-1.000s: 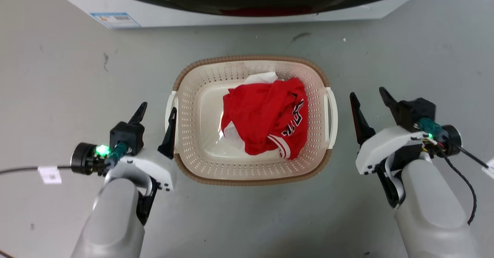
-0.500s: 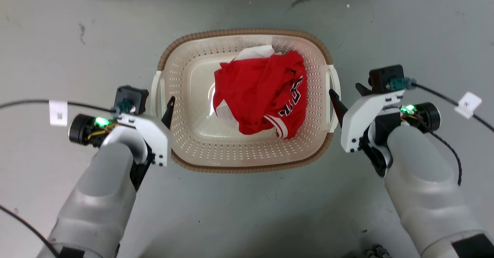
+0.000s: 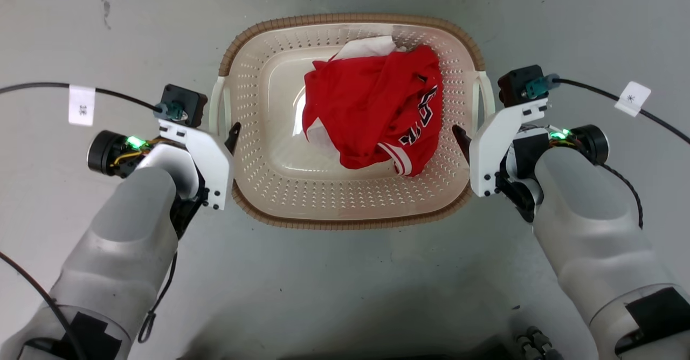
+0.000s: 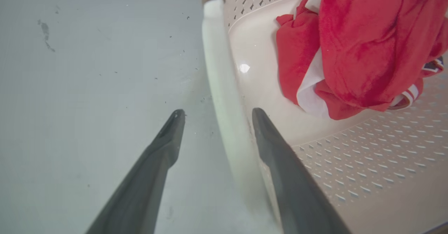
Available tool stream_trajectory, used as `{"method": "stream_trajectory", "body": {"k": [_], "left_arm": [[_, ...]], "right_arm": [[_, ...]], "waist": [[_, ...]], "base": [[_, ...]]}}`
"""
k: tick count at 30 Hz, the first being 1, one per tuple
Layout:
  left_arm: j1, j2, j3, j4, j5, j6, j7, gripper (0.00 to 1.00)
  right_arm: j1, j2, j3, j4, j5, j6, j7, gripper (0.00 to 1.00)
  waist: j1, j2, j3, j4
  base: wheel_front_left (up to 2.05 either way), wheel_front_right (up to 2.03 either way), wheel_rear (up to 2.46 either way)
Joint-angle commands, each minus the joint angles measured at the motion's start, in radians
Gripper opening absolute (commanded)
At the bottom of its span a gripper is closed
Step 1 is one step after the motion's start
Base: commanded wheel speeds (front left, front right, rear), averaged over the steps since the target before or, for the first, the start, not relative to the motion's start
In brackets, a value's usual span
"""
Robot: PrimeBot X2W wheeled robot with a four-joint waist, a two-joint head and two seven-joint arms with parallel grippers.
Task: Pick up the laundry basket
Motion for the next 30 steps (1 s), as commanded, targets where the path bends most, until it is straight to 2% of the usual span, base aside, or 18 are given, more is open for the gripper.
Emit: {"method": "stream_trajectory", "body": {"k": [1,7,20,21,22,23,30], "left_arm": [[-0.021,0.012,-0.020,-0.004,-0.019,0.001,0.004,1.00],[-0.058,0.030,-0.088,0.001,-0.078,0.001,0.004,1.00],[-0.095,0.019,-0.177,0.032,-0.191,0.001,-0.017,1.00],[-0.096,0.016,-0.186,0.030,-0.199,0.001,-0.016,0.70],[-0.095,0.013,-0.196,0.025,-0.209,0.001,-0.012,0.03],[-0.096,0.014,-0.204,0.022,-0.218,0.001,-0.011,0.00],[-0.102,0.024,-0.260,0.005,-0.280,0.001,-0.011,0.00]], "right_arm": [[-0.027,0.000,0.008,0.014,0.009,-0.001,0.003,1.00],[-0.068,0.000,0.021,0.060,0.016,-0.001,0.003,1.00],[-0.100,0.000,0.047,0.103,0.017,-0.001,-0.019,1.00],[-0.102,0.000,0.049,0.105,0.016,-0.001,-0.019,0.88],[-0.103,0.000,0.050,0.108,0.016,0.000,-0.020,0.38],[-0.105,0.000,0.051,0.111,0.013,-0.001,-0.021,0.00],[-0.114,-0.003,0.045,0.130,-0.014,-0.001,-0.027,0.00]], "waist": [[-0.0001,0.0000,0.008,0.006],[-0.0001,0.0000,0.029,0.015],[-0.0001,0.0000,0.040,0.022],[-0.0001,0.0000,0.039,0.023],[-0.0001,0.0000,0.039,0.024],[-0.0001,0.0000,0.039,0.025],[-0.0001,0.0000,0.032,0.031]], "base": [[0.00,0.00,0.00],[0.00,0.00,0.00],[0.00,0.00,0.00],[0.00,0.00,0.00],[0.00,0.00,0.00],[0.00,0.00,0.00],[0.00,0.00,0.00]]}}
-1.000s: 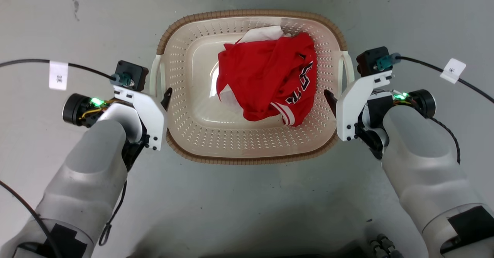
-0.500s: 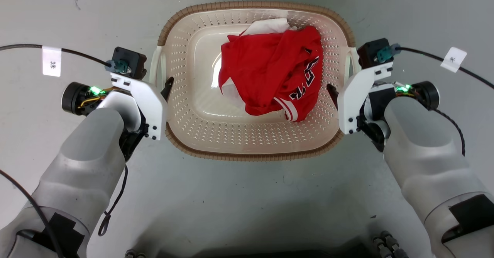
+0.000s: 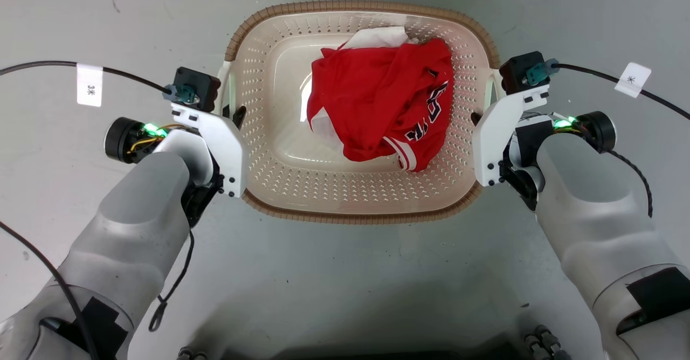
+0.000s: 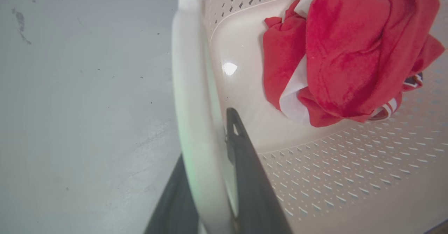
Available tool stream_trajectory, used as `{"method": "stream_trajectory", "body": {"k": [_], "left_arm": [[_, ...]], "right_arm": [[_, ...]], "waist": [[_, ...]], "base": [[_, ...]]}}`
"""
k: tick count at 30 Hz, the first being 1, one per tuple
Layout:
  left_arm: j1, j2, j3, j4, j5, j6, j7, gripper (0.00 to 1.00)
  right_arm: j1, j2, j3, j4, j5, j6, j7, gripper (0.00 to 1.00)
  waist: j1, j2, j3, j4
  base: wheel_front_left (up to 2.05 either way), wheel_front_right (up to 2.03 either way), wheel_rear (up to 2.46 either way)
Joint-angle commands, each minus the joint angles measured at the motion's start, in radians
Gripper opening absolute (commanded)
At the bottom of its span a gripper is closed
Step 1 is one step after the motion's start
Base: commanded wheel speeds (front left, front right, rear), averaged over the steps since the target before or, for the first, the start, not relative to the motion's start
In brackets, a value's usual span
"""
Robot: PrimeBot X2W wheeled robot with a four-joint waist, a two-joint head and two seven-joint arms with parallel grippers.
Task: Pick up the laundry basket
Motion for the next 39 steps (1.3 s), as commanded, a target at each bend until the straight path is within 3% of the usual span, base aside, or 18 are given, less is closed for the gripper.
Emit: {"method": "stream_trajectory", "body": {"k": [1,8,12,19,23,31,39], "left_arm": [[-0.008,0.013,-0.012,-0.008,-0.020,0.001,-0.004,0.00],[0.021,0.029,-0.084,-0.043,-0.105,0.001,0.052,0.00],[0.051,0.040,-0.144,-0.078,-0.181,-0.001,0.126,0.00],[0.102,0.077,-0.233,-0.122,-0.285,-0.001,0.259,0.00],[0.142,0.107,-0.300,-0.152,-0.367,-0.001,0.378,0.00],[0.170,0.120,-0.353,-0.169,-0.444,-0.001,0.514,0.00],[0.197,0.099,-0.379,-0.153,-0.462,-0.001,0.570,0.00]], "right_arm": [[-0.020,-0.007,-0.004,0.008,-0.017,-0.001,-0.008,0.00],[0.000,-0.007,-0.022,0.025,-0.058,-0.001,0.027,0.00],[0.029,-0.007,-0.026,0.031,-0.074,-0.001,0.087,0.00],[0.094,-0.010,0.037,0.028,-0.024,-0.001,0.240,0.00],[0.145,-0.011,0.071,-0.002,0.072,-0.001,0.351,0.00],[0.189,-0.011,0.131,-0.010,0.137,-0.001,0.456,0.00],[0.200,-0.012,0.180,0.000,0.149,-0.001,0.547,0.00]], "waist": [[-0.0001,0.0000,-0.008,0.002],[-0.0001,0.0000,-0.078,0.009],[-0.0001,0.0000,-0.179,0.017],[-0.0001,0.0000,-0.354,0.025],[-0.0001,0.0000,-0.500,0.031],[-0.0001,0.0000,-0.653,0.043],[-0.0001,0.0000,-0.758,0.056]], "base": [[0.00,0.00,0.00],[0.00,0.00,0.00],[0.00,0.00,0.00],[0.00,0.00,0.00],[0.00,0.00,0.00],[0.00,0.00,0.00],[0.00,0.00,0.00]]}}
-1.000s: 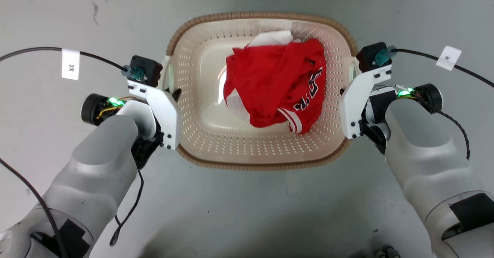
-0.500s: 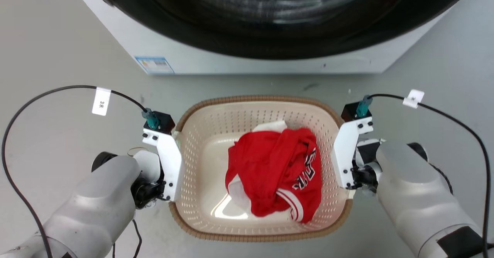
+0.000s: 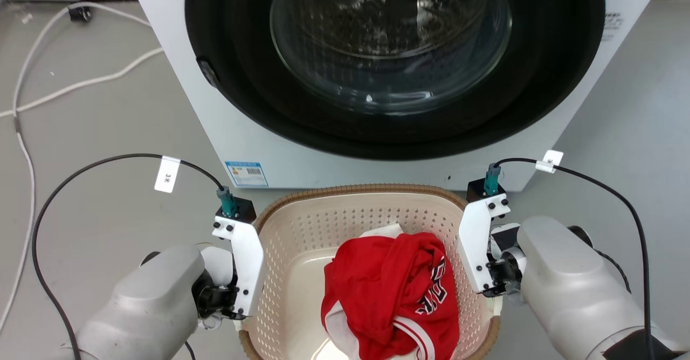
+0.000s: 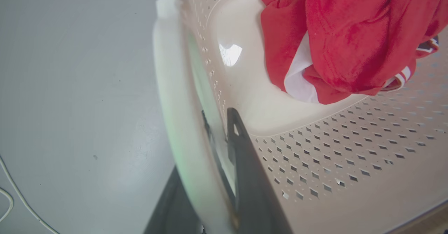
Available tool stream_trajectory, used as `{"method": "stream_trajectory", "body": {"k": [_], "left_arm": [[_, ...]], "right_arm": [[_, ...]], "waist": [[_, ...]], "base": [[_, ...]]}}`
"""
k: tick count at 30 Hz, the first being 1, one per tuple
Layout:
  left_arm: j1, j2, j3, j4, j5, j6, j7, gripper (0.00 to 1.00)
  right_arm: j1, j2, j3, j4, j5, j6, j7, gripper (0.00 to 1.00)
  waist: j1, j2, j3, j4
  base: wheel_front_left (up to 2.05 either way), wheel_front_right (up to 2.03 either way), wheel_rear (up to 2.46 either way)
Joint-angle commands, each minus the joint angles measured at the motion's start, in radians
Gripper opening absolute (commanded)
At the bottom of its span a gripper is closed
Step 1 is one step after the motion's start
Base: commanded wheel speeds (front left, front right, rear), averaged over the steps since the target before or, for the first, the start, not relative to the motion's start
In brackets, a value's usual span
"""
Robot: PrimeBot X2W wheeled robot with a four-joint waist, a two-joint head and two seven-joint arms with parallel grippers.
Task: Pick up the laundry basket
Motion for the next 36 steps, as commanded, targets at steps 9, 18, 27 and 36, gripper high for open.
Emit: {"method": "stream_trajectory", "body": {"k": [9,18,27,36], "left_arm": [[0.062,0.010,-0.024,-0.009,-0.022,-0.004,0.079,0.00],[0.070,0.016,-0.029,-0.028,-0.041,-0.004,0.122,0.00],[0.071,0.023,-0.032,-0.029,-0.031,-0.004,0.128,0.00],[0.071,0.012,-0.033,-0.032,-0.037,-0.004,0.149,0.00]], "right_arm": [[0.057,-0.017,0.041,-0.019,0.036,-0.002,0.060,0.00],[0.088,-0.016,0.074,-0.029,0.067,-0.001,0.108,0.00],[0.084,-0.016,0.092,-0.032,0.087,-0.001,0.115,0.00],[0.094,-0.015,0.113,-0.046,0.118,-0.001,0.126,0.00]], "waist": [[0.0003,0.0000,-0.133,0.006],[0.0003,0.0000,-0.169,-0.002],[0.0003,0.0000,-0.188,-0.012],[0.0003,0.0000,-0.192,-0.020]], "base": [[0.00,0.00,0.00],[0.00,0.00,0.00],[0.00,0.00,0.00],[0.00,0.00,0.00]]}}
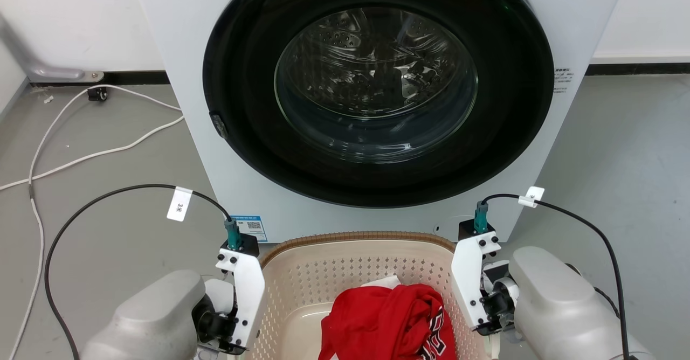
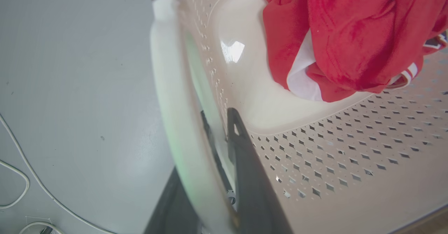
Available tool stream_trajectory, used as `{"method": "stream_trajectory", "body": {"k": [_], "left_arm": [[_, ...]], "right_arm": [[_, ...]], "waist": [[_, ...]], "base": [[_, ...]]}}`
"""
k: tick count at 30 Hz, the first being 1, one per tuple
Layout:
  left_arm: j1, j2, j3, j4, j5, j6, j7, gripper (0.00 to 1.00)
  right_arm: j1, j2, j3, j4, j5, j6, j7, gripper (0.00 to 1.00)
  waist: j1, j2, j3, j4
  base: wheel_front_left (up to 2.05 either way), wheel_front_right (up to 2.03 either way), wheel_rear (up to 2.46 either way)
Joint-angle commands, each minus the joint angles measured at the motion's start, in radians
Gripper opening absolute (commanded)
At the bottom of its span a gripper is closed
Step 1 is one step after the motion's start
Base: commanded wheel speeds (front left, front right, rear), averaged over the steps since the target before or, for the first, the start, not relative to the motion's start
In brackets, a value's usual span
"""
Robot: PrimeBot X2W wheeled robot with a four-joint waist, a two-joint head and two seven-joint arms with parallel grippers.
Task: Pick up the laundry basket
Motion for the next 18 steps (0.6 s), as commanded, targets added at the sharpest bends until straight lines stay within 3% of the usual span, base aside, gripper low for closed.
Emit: {"method": "stream_trajectory", "body": {"k": [1,18], "left_arm": [[0.009,0.001,-0.008,-0.002,0.003,-0.005,0.015,0.00],[-0.006,-0.009,-0.004,0.004,-0.019,-0.005,0.027,0.00]], "right_arm": [[0.007,-0.012,0.010,-0.009,0.001,0.000,-0.002,0.00],[-0.012,-0.010,0.030,0.001,0.029,0.000,0.007,0.00]], "waist": [[0.0000,0.0000,0.000,-0.002],[0.0000,0.0000,0.002,-0.001]], "base": [[0.00,0.00,0.00],[0.00,0.00,0.00]]}}
